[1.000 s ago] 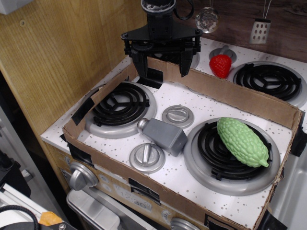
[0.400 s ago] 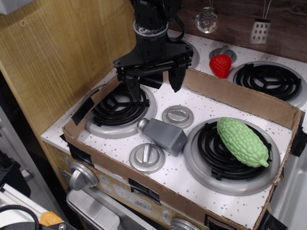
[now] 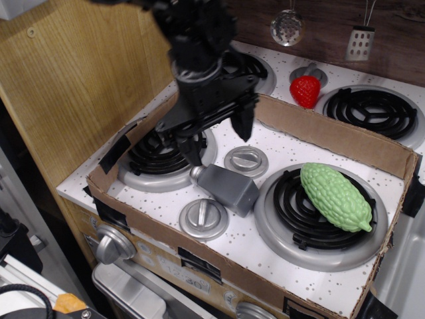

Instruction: Right pepper shaker

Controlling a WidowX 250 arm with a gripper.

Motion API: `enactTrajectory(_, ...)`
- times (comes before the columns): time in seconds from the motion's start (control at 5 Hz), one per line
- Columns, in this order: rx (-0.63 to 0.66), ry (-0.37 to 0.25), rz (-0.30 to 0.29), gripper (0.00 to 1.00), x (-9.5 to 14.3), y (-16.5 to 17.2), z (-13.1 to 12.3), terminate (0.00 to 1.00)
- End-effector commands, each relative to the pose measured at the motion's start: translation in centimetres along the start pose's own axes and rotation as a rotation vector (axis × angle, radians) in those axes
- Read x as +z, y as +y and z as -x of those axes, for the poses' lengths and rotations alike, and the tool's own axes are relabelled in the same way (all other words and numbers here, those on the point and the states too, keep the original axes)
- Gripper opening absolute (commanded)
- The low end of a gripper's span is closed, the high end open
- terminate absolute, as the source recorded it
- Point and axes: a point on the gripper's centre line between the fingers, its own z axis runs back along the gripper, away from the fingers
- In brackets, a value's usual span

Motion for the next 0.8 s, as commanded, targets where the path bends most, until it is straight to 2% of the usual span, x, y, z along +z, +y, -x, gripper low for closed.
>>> enactTrajectory(0.0,0.096,-0.02,0.086,1.0,0.0,-0.1,-0.2,0.0)
enactTrajectory(0.2,0.172,0.047,0.069,1.0,-0.9,0.2,0.1,0.0)
enactTrajectory(0.4,0.223,0.064,0.063,1.0,-1.5,0.6,0.4,0.0)
enactTrajectory(0.6,0.283,0.048,0.052,1.0,-1.9,1.1,0.8,0.0)
